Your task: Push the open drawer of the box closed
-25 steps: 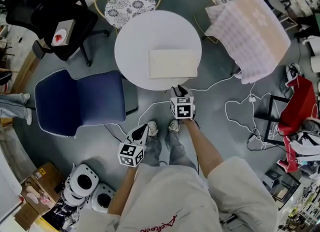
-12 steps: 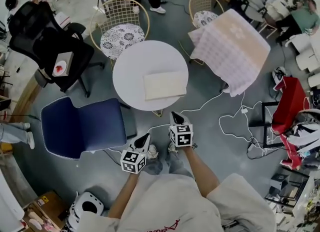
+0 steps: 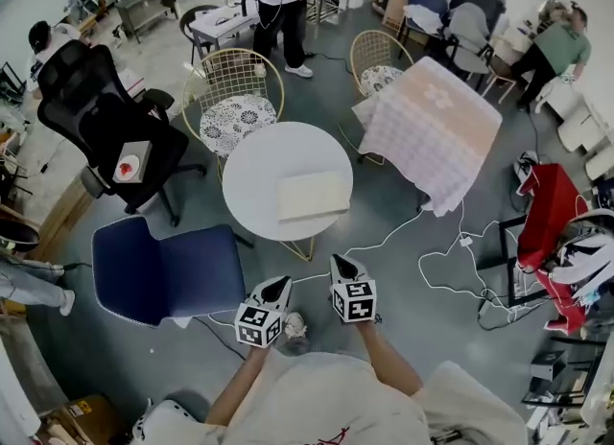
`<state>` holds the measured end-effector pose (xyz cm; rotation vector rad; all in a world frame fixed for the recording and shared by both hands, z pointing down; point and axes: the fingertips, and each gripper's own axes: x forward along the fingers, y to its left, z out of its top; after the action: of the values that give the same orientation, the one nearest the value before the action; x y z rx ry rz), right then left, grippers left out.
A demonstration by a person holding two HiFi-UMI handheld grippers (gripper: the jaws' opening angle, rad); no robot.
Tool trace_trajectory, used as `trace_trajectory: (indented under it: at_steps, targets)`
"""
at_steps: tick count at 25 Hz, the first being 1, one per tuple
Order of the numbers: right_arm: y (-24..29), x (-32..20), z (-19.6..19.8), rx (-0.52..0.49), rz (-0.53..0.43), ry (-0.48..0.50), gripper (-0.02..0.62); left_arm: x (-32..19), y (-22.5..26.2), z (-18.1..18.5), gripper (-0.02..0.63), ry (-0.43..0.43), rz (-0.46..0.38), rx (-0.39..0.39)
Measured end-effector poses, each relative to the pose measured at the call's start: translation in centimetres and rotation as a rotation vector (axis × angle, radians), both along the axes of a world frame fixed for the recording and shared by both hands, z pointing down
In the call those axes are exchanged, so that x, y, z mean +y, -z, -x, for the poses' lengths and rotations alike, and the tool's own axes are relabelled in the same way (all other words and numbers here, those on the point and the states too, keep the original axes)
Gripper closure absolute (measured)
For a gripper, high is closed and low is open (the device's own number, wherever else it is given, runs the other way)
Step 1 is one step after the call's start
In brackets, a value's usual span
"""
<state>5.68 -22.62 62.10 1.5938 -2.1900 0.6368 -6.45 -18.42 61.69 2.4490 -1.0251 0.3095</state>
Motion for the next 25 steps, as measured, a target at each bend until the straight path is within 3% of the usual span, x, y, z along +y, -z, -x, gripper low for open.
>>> trace_trajectory:
  at_steps: [14, 25]
  targets:
    - [1.5, 11.4, -2.8, 0.009, -0.076, 0.119, 0.58, 9.6, 1.4, -3.4, 0.593, 0.09, -0.057, -0.013]
    - [2.8, 19.0, -3.9, 0.031, -0.136, 0.121, 0.58, 16.5, 2.6, -4.7, 0.594, 0.096, -0.119, -0.012]
